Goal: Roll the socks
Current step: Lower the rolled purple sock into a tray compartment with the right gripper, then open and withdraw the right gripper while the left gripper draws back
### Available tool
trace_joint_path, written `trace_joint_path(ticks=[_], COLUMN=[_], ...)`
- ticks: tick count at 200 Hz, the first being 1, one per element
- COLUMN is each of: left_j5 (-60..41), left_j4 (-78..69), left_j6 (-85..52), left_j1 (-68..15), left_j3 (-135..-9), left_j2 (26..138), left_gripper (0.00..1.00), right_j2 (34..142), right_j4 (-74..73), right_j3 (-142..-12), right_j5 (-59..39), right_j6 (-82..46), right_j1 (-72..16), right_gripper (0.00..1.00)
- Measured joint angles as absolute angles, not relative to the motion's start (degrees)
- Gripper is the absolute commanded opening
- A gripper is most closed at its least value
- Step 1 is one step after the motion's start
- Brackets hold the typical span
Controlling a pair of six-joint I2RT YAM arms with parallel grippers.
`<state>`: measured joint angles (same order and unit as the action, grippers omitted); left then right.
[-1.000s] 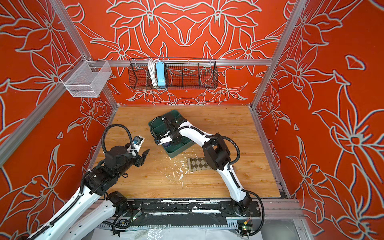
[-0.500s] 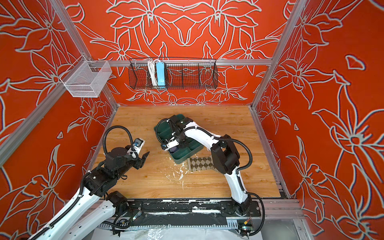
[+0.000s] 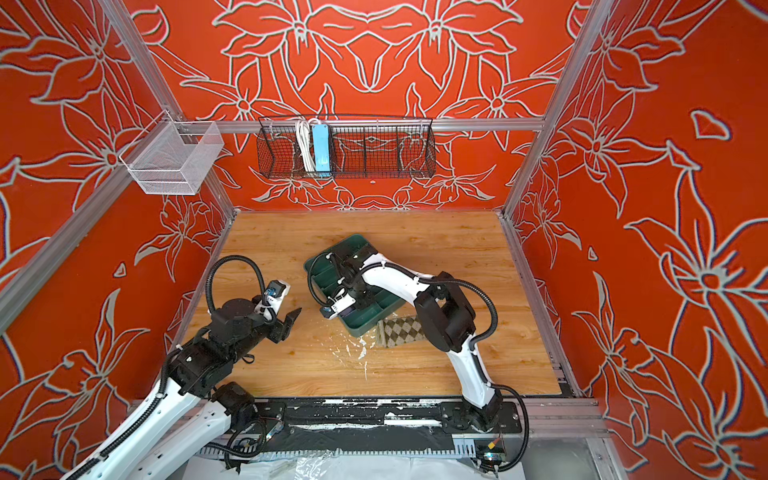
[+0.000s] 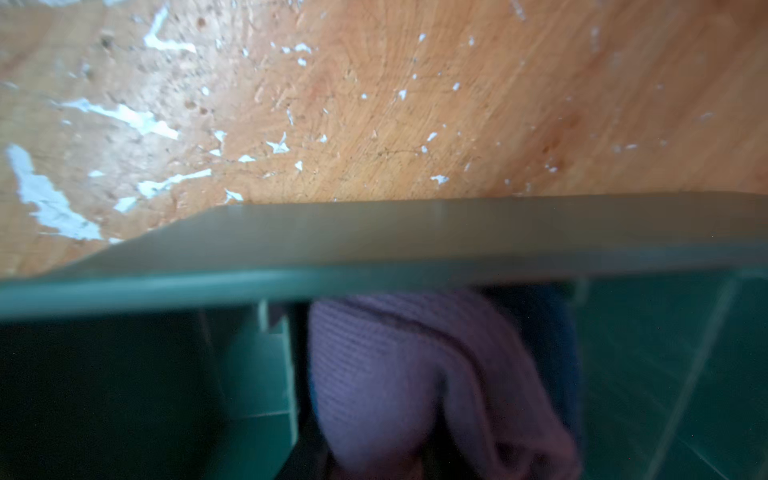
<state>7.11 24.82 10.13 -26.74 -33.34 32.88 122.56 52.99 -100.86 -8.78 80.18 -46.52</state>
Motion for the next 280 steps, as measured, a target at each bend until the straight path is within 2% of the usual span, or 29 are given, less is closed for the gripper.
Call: trace_joint_path(ticks=[36,89,123,187,203,208,280], left_j5=[7.29,9.13,10.68,12.97,13.26,13.43,15.79], left_j4=[25.96,28.53,29.39,30.52,30.83,30.98,32.23], left_j6=[7.40,6.00,5.41,2.24,1.48,1.26,-0.40], left_j1=[-26.74,-26.74,-26.74,-26.74,-26.74,-26.74,-26.74], left_j3=[-33.34,-35.29,-38.81,-43.40,-43.42,-43.42,-44.23], left_j2=[31.73,31.24,33.10,33.50,33.43,33.41,30.92], left_gripper=[0.70,0.71,0.71,0.72,0.72,0.72,0.72], right_j2=[127.39,136.94,140.31,142.23,142.04,141.75,137.25], right_j4=[55.27,58.33,57.39,53.08,52.51,52.49,52.25], right_j3=[-105.73,-121.64,-127.15,-132.09,-132.33,-132.35,-132.16], right_j5=[-9.52,-14.06,-15.97,-17.41,-17.41,-17.43,-18.70], right_j6=[79.90,70.65,64.01,51.81,51.16,50.89,50.28], right_j1=[-46.50,-46.70,-47.68,-49.74,-49.89,-49.91,-49.98], right_gripper=[0.00,0.00,0.24,0.46,0.53,0.58,0.66])
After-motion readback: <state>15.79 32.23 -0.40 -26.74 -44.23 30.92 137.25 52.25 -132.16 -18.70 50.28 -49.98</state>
